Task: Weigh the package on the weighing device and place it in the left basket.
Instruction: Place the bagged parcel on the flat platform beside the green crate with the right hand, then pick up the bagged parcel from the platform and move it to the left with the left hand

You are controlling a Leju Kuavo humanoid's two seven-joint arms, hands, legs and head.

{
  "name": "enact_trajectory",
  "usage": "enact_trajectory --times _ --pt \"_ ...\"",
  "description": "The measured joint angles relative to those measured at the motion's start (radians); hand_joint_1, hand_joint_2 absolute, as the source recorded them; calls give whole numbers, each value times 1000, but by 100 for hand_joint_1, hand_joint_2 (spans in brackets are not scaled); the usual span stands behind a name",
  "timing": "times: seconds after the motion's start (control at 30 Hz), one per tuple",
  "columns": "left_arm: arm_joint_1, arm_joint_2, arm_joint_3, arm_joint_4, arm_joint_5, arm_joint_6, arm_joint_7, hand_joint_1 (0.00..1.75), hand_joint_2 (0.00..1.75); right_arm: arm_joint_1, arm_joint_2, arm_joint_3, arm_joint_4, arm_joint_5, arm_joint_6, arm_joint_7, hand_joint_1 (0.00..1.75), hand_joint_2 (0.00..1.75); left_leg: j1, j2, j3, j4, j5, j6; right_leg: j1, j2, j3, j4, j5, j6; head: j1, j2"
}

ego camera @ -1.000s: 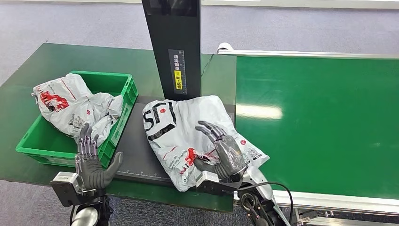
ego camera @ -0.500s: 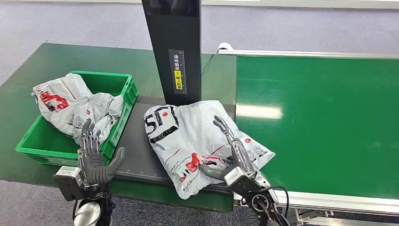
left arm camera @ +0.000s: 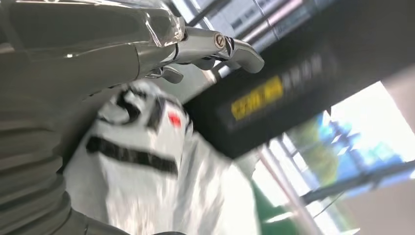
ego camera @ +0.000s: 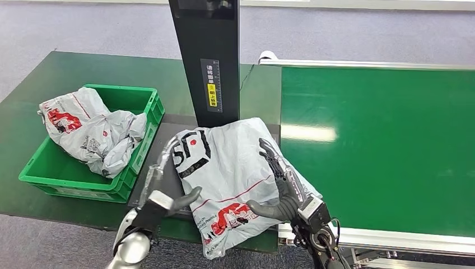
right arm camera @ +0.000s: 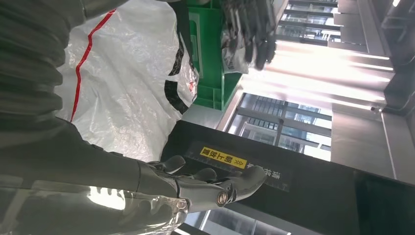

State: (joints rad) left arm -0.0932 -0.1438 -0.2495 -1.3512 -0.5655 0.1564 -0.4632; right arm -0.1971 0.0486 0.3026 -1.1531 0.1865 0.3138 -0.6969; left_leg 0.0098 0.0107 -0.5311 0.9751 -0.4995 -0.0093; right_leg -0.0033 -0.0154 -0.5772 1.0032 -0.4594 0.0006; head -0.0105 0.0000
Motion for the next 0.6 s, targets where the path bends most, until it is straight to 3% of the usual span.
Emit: enact_trajectory --times 0.2,0.6 --pt "-92 10 -133 103 -281 -71 164 0 175 -5 0 -12 -2 11 -16 0 0 175 0 0 0 0 0 0 0 0 0 0 0 0 0 0" --pt "-160 16 -238 234 -376 -164 238 0 175 -5 4 -33 -2 26 -48 0 0 175 0 1 0 0 0 0 0 1 0 0 0 0 0 0"
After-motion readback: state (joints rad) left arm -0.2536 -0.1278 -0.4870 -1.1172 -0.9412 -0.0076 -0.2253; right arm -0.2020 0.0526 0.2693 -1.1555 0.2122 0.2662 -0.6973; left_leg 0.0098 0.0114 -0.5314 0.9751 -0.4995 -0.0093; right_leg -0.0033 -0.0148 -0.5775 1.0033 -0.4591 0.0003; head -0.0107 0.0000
